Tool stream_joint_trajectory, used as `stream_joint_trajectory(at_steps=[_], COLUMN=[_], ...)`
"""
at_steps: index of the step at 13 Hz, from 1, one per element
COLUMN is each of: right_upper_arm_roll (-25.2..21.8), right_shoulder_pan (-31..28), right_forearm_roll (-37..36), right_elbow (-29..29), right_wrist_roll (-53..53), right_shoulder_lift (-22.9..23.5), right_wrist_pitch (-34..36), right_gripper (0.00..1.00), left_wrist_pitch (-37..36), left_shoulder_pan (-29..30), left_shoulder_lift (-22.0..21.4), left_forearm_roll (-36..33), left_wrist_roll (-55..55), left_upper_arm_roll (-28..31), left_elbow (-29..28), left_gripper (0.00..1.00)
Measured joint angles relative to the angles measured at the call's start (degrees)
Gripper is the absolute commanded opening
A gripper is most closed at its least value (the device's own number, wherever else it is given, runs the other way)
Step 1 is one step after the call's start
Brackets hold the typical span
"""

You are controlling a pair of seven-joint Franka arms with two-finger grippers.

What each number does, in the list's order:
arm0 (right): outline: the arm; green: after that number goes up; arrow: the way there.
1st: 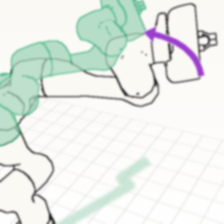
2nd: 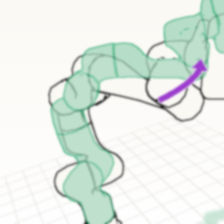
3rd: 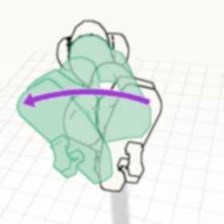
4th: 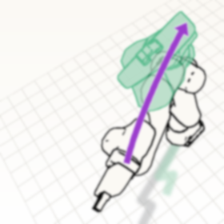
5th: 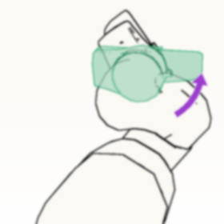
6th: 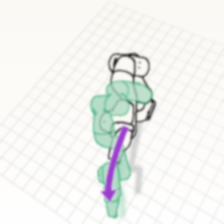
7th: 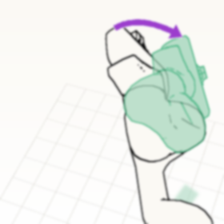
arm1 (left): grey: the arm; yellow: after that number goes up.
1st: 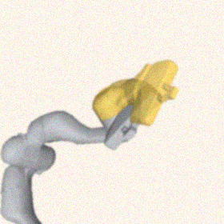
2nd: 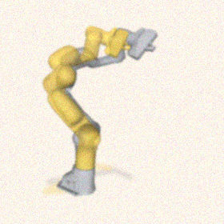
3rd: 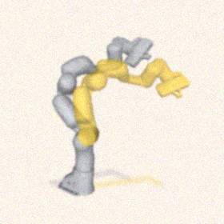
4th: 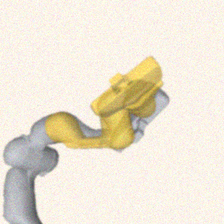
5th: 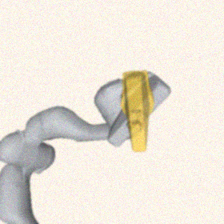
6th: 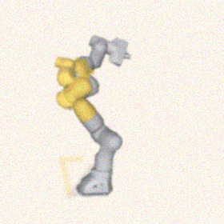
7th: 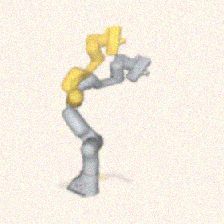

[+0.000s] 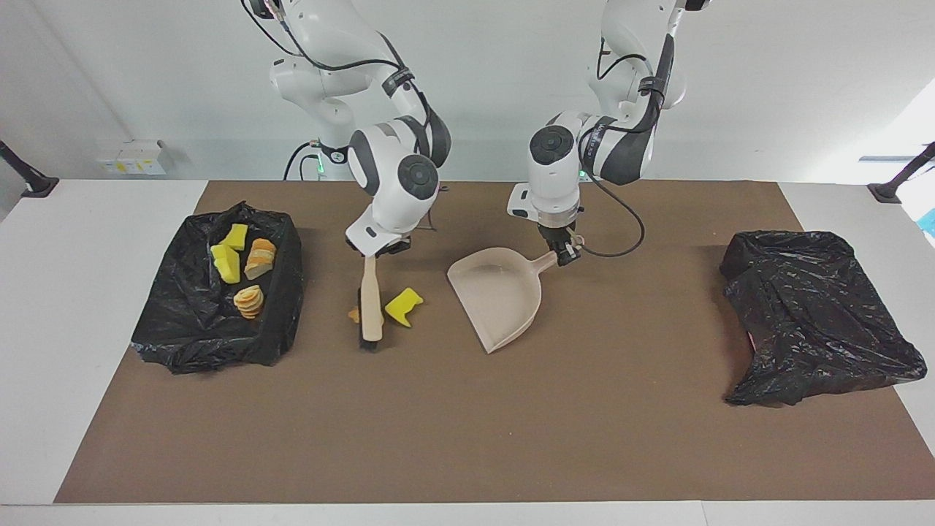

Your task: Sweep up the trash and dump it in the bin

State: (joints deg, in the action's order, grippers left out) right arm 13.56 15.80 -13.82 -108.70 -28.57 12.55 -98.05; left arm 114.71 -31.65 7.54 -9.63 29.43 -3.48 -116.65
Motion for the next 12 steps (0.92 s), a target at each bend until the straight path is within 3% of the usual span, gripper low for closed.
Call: stream_joint_trajectory(at_steps=[7, 12], right_upper_arm_roll=[0.08, -1.40], right_shoulder_pan=[5.57, -0.53], right_forearm_roll=[13.54, 12.48], right_elbow=[4.81, 9.72], right_wrist_roll=[-0.20, 0.05], right_shoulder_lift=[1.00, -0.73], right_wrist_pitch=[0.14, 5.94], right_gripper=[0.00, 0.00], left_wrist_pitch=[1.48, 1.91], left_shoulder_pan=[-0.99, -0.99], left_shoulder_lift=[-0.21, -0.33], left_forearm_roll=[0.00, 0.00], left_wrist_roll=[-0.78, -0.78], left_upper_arm_roll=[0.08, 0.09], left_elbow=[-1.79, -2.13], left_gripper=[0.00, 0.00])
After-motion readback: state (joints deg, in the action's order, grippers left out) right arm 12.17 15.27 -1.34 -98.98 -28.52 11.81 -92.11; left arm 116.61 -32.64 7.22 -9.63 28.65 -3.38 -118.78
